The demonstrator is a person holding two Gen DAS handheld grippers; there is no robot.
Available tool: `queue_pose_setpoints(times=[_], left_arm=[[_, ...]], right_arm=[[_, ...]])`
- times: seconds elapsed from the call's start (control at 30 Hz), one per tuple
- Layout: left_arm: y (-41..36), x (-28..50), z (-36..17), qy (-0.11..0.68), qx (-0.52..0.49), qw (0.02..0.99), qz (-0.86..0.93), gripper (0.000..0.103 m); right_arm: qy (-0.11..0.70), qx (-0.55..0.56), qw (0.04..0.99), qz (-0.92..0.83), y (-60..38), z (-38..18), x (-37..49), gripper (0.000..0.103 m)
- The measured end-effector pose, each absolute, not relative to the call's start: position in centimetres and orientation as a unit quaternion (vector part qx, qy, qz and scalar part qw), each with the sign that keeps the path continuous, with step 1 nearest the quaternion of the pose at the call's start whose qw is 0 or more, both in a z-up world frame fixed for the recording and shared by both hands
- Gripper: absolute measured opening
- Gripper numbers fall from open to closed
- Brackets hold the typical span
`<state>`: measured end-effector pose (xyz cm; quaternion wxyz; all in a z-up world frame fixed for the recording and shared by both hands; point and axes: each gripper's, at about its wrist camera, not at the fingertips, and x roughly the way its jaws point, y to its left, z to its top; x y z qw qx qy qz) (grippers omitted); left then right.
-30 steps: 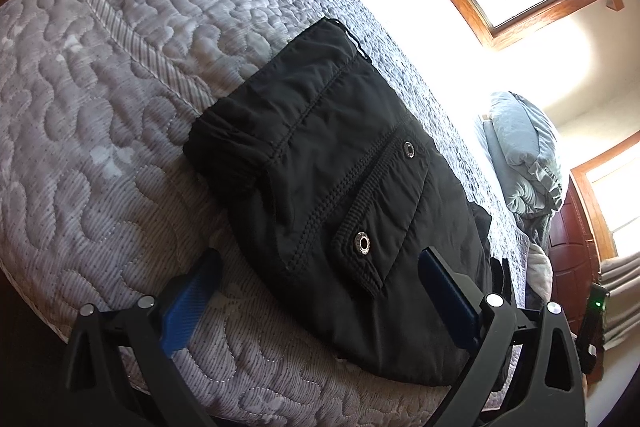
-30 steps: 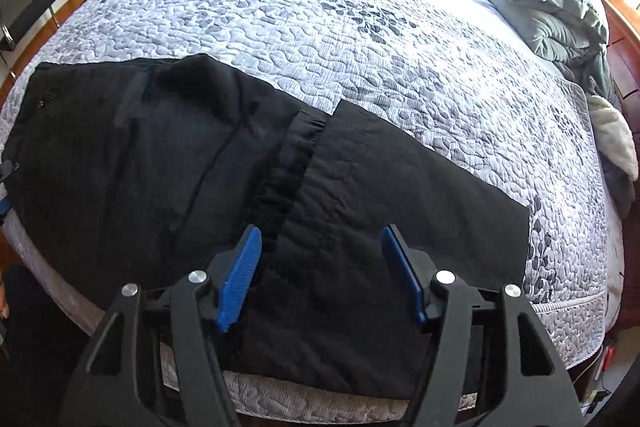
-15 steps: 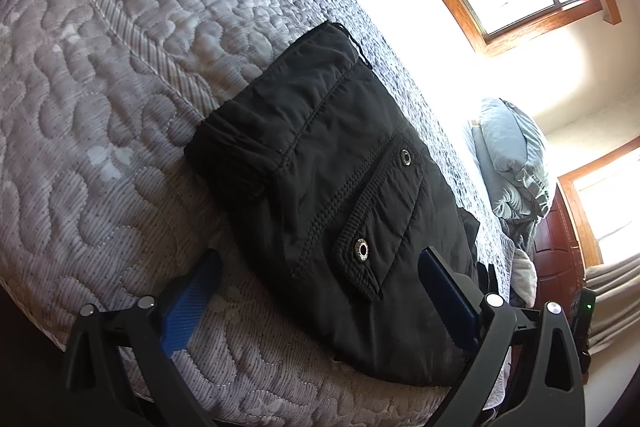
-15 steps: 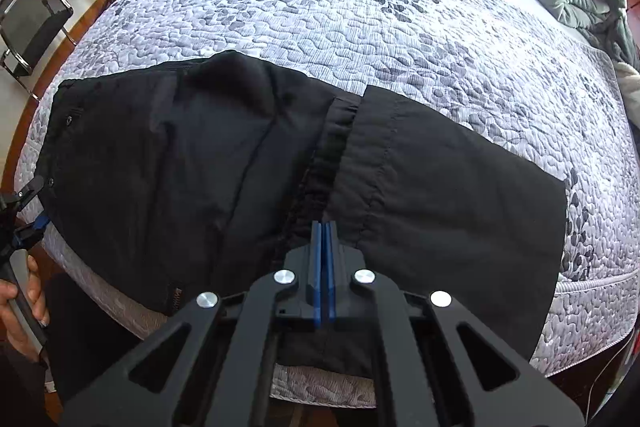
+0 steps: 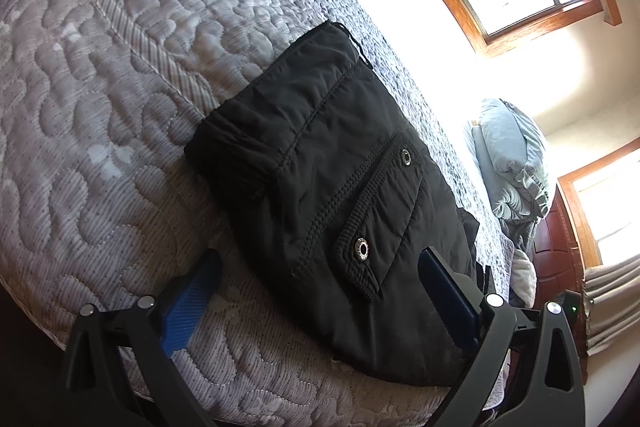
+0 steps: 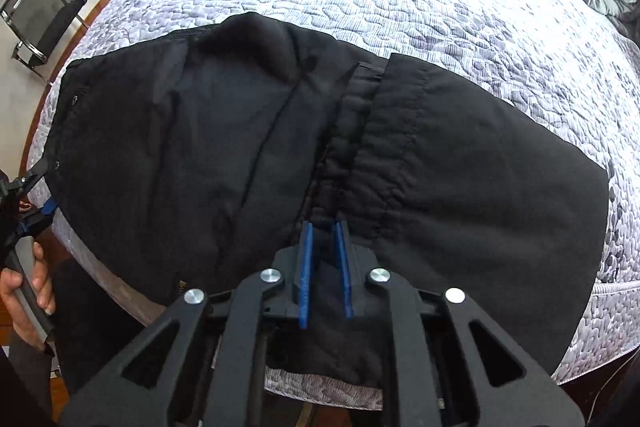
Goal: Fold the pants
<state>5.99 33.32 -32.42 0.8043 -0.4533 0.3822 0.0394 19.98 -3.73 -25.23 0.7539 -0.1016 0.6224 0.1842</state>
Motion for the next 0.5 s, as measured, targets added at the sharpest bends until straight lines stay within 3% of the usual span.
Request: queue_pose_setpoints(times=[0.13, 0.3, 0.5], left_arm=[[34.1, 5.5, -32.6, 0.374, -0.478, 0.794, 0.033, 0.099], [36.0, 3.7, -33.6, 0.330, -0.569, 0.752, 0.031, 0.099], [37.3, 3.6, -34.8, 0.301, -0.629, 0.716, 0.033, 0.099]], right_arm=[[0.627, -0.113, 0.740, 0.218, -3.1, -23.1, 20.5, 0.031], [0.616, -0.147, 0.713, 0.301, 0.9, -18.3, 23.0, 0.066], [0.609, -0.189, 0.651, 0.412, 11.1, -14.8, 26.3, 0.085]])
